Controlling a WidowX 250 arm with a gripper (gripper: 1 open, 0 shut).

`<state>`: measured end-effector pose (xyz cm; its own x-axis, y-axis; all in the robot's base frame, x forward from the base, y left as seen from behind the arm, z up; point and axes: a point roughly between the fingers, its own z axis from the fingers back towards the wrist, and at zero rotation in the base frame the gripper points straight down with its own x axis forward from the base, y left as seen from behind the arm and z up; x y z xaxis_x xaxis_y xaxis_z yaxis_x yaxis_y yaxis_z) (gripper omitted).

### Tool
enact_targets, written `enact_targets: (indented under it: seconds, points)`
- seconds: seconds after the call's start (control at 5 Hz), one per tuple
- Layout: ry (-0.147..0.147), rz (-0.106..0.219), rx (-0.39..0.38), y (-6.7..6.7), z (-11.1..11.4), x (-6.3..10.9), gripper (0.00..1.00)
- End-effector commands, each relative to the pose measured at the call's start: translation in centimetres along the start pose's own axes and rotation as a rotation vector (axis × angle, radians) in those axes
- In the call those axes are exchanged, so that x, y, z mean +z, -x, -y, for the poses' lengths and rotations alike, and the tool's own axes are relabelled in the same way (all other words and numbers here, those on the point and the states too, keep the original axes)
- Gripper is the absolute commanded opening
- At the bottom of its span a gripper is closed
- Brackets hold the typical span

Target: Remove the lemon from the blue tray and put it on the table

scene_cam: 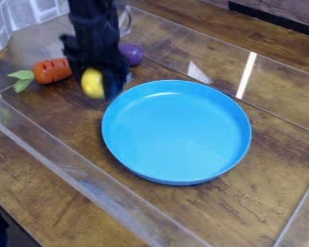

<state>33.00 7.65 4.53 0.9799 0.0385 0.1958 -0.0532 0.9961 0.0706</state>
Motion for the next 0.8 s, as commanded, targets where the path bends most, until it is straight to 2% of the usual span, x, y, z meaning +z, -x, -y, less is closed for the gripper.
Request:
enact_targets:
  seconds: [0.0,0.2,0.4,0.6]
  points:
    - [-0.021,0.045,-0.004,-1.4,-0.2,0.0,0.0]
    - [-0.028,0.043,-0.019,-1.6,0.2,-1.3,0.0]
    - [-0.016,0.044,-0.05,-1.4,1.6,-1.6,0.0]
    - [-0.001,0.04,-0.122,0.3,4.8,-1.0,0.0]
